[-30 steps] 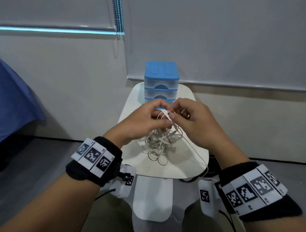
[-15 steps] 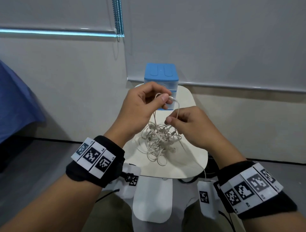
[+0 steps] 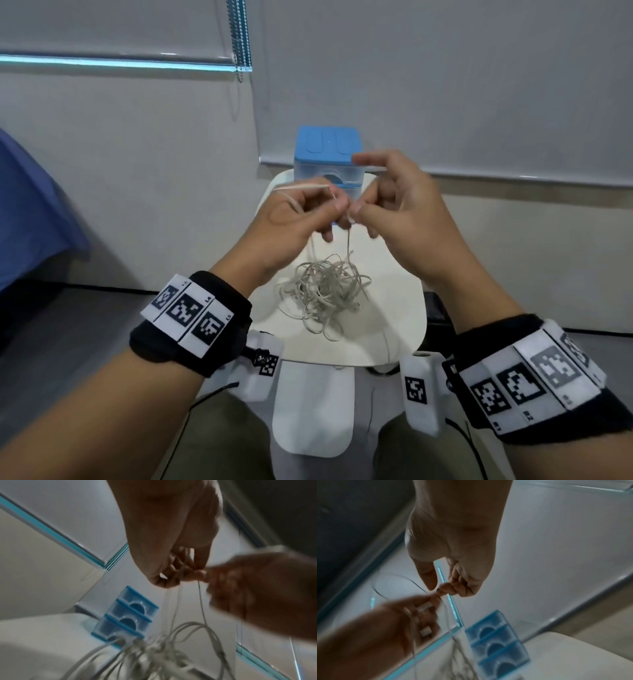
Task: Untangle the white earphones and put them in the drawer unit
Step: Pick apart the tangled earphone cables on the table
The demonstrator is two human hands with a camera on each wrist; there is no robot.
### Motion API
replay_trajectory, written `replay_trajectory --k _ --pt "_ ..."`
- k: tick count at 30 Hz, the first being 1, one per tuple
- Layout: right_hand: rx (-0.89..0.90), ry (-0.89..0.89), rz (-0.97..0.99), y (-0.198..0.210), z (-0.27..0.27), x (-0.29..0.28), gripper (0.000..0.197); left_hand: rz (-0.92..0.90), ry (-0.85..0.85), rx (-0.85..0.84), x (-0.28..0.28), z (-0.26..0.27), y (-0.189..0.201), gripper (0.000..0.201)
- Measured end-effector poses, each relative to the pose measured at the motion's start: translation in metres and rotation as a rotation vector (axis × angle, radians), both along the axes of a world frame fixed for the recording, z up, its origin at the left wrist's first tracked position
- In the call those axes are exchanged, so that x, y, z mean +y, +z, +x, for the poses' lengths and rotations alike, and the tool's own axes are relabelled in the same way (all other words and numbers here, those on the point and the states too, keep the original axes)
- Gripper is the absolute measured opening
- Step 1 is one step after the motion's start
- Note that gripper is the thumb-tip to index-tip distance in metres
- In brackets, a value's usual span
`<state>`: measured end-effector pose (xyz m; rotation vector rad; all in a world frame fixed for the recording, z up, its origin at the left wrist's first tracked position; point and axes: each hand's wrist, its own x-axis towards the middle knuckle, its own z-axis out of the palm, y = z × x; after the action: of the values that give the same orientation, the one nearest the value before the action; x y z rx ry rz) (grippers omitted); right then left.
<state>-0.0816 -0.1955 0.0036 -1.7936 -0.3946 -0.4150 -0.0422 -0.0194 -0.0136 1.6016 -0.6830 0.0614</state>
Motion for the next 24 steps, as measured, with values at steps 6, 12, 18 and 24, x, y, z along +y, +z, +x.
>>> replay_trajectory --k 6,12,18,24 --pt "0.388 0.055 -0.346 -0.031 0.003 0.001 0.017 -0.278 -0.040 -0.119 0.009 0.005 0.028 0.014" --pt "0.362 0.024 -0.302 0.015 0.005 0.001 0.011 -0.171 -0.014 0.030 0.005 0.004 0.006 0.008" --pt "0.574 0.368 -0.414 -0.002 -0.005 0.006 0.030 -0.180 0.115 0.117 0.000 0.006 0.016 0.014" --pt "0.562 0.442 -0.450 -0.019 -0.007 0.018 0.025 0.017 0.221 0.143 0.000 0.014 0.028 0.010"
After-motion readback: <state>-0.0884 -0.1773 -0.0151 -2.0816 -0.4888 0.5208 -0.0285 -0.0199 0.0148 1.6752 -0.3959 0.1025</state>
